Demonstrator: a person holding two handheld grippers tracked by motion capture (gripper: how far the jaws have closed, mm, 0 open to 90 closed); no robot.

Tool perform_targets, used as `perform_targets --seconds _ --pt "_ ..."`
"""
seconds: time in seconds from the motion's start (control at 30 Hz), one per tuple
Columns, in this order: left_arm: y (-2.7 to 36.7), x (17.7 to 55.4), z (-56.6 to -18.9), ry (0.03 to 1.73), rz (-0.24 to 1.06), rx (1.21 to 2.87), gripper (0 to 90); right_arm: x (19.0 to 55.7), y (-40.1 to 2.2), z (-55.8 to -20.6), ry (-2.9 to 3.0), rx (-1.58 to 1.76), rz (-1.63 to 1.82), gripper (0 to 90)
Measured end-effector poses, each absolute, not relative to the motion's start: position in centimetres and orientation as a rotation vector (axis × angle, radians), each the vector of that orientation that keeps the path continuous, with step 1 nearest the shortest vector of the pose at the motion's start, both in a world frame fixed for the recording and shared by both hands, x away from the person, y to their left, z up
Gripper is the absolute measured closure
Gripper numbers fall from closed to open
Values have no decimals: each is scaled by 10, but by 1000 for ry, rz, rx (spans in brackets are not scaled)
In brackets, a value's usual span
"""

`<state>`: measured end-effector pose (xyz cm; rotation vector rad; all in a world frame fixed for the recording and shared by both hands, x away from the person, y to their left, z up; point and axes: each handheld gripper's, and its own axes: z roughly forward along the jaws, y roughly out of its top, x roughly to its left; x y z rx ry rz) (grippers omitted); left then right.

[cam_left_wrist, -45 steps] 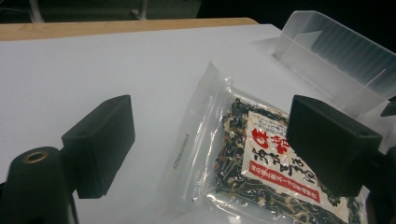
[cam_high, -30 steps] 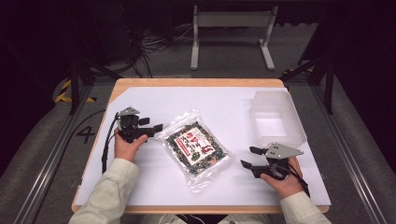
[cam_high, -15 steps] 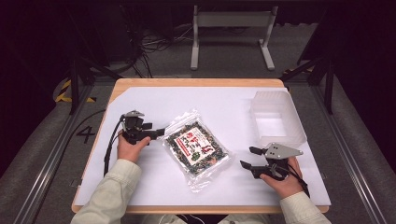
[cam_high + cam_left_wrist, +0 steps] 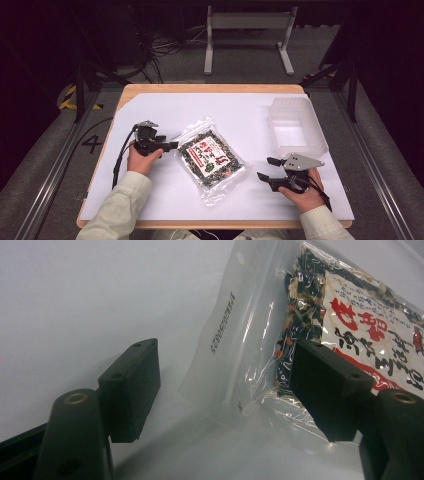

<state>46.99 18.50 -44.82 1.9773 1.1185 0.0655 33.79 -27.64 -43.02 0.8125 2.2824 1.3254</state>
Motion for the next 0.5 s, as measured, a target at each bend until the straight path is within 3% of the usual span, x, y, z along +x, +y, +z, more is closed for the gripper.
perform_targets --seconds 0.33,0.5 --pt "180 468 -449 1105 60 2021 367 338 -276 -430 2281 812 1329 339" --pt "180 467 -448 1084 28 2035 449 338 -276 -430 2282 812 1330 338"
